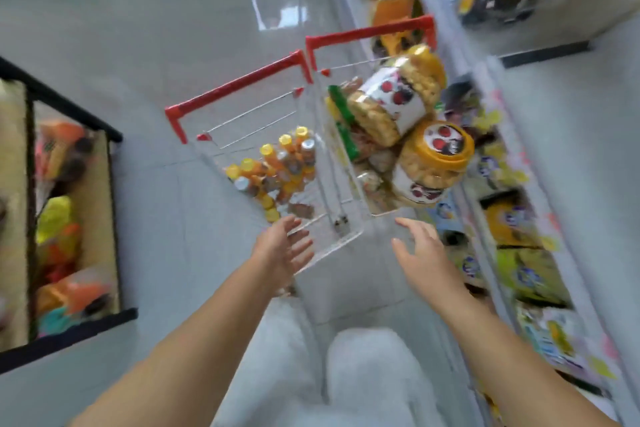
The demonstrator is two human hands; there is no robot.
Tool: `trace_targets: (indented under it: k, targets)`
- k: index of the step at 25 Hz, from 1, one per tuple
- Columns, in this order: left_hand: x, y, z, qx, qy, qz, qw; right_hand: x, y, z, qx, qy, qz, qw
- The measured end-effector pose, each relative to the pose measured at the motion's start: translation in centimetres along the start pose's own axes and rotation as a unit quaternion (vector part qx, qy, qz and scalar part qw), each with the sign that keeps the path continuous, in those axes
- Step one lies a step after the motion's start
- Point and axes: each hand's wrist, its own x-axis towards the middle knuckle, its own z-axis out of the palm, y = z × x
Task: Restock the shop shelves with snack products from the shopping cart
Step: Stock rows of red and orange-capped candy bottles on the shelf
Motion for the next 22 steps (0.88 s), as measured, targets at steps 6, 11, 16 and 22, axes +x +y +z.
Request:
trace_targets:
  k: [6, 11, 16, 22]
  targets:
    - [9.5, 5.9, -6.1, -0.016, 0.067, -0.035, 0.997, 15.0, -7.2, 13.1, -0.039, -0.141, 0.028, 0.989]
    - [17.8, 7.3, -6.8, -0.05, 0.079, -0.047, 0.995, 26.6, -9.0, 21.0, -0.086, -0.125, -0.037, 0.988]
    - [24.2, 8.9, -5.8, -0.092, 0.086, -0.029, 0.992, 35.0, -11.2, 26.6, -0.169, -0.046, -0.154, 0.972]
    - [26.6, 9.8, -5.2, -0.152, 0.089, -0.007, 0.984, 36.2, -13.2, 30.5, -0.261, -0.001, -0.108, 0.959]
